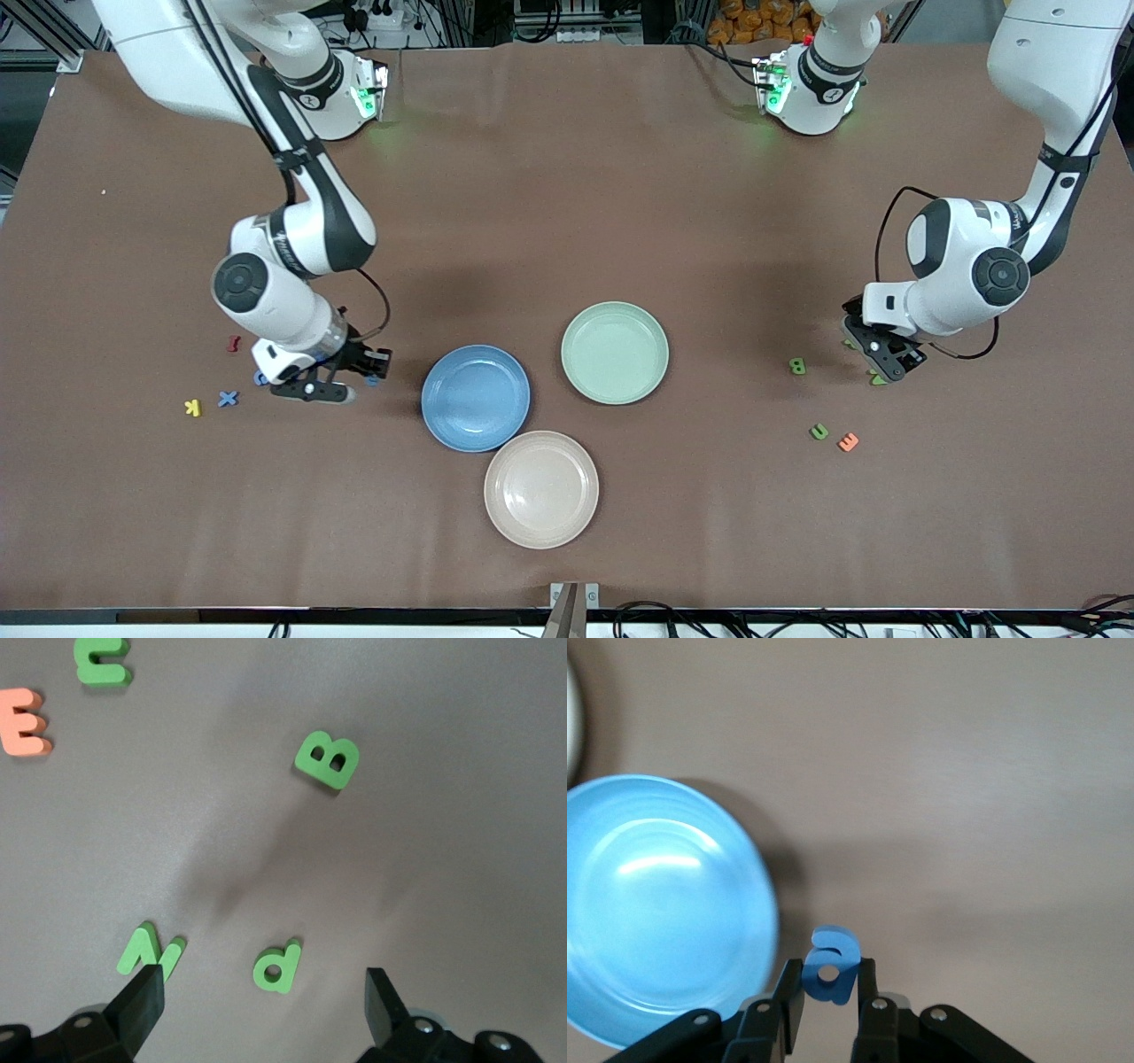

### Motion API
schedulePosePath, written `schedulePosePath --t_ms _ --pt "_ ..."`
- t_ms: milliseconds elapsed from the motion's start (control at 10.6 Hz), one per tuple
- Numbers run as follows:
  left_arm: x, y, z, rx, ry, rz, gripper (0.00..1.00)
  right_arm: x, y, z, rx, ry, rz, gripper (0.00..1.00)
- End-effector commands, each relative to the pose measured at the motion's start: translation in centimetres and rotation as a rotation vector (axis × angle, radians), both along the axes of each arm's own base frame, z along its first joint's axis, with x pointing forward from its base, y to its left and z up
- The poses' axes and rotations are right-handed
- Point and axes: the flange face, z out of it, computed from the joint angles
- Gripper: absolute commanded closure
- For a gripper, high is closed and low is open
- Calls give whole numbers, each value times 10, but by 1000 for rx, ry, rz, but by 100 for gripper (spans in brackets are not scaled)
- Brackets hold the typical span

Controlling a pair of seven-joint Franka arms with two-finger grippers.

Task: Sort letters by color into matching plates
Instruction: 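Carry the blue a onto the blue plate and open the right gripper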

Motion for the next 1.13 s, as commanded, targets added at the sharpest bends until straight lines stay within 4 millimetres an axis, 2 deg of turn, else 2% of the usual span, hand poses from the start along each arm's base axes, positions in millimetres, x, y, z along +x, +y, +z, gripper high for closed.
schedulePosePath --t_ms 0,188,376,564,657,751,845,1033 --pt "2 -3 26 -14 -46 -9 0 28 74 -3 70 -26 -7 87" --pt "2 -3 24 -16 -44 0 0 30 110 -15 80 -37 33 87" --pt "4 -2 19 -19 -39 1 0 29 130 -28 79 -35 59 86" --pt "5 -5 22 -19 -43 -5 0 30 136 -32 79 -39 73 84" --pt "6 -7 23 -17 -48 -10 0 31 134 -34 75 -38 77 75" --pt "9 -10 26 -13 -56 -21 0 32 131 -33 69 -41 82 34" --pt "10 -10 27 -11 -58 -26 0 36 124 -32 60 -50 96 0" --pt "10 -10 26 -12 -58 -26 0 40 116 -25 51 -74 182 0"
